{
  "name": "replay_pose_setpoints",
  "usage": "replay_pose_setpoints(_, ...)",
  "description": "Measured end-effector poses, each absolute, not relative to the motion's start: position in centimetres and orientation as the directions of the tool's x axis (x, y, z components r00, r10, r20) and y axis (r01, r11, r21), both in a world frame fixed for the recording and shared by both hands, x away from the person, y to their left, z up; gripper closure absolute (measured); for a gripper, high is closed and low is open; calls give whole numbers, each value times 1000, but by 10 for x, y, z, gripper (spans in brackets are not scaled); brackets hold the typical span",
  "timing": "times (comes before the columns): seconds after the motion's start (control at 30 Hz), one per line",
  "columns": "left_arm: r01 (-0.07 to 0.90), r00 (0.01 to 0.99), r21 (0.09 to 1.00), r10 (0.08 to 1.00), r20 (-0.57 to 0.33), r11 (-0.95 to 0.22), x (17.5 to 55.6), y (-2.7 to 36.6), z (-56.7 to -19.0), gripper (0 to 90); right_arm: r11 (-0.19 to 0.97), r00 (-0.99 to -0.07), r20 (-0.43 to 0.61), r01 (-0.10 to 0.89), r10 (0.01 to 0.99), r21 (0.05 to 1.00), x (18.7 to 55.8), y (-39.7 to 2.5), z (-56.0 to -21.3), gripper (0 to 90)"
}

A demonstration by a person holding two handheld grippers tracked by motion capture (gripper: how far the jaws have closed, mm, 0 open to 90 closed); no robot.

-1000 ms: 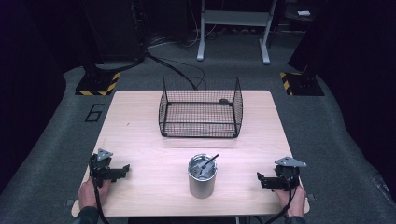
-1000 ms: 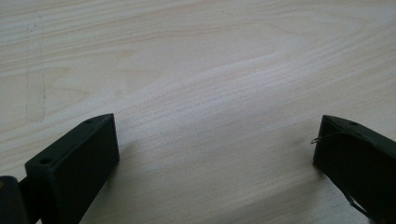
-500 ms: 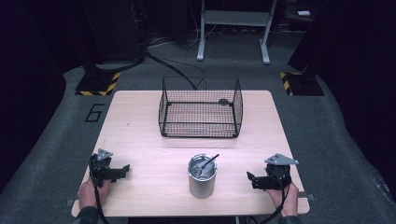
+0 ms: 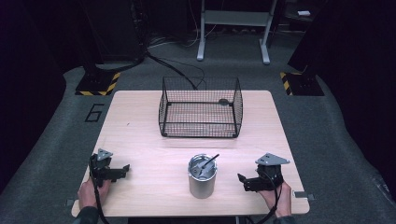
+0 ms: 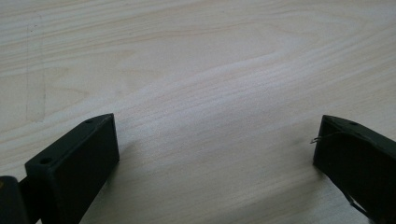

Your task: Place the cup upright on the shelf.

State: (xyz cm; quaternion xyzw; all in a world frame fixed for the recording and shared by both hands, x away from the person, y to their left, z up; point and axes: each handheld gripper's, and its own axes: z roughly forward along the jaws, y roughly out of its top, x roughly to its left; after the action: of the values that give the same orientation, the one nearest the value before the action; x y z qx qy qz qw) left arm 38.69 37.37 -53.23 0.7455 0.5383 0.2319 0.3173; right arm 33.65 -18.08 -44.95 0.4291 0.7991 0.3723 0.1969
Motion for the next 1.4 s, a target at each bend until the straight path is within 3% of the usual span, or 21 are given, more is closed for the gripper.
replay_pose_setpoints(0.63, 655, 312, 723, 950, 3, -218, 387, 374, -532, 1, 444, -695, 8, 468, 719, 764, 326, -127, -440, 0)
replay_pose_setpoints(1.4, 655, 311, 723, 950, 3, -217, 387, 374, -532, 1, 479, -783, 16, 396, 622, 784, 316, -81, -433, 0)
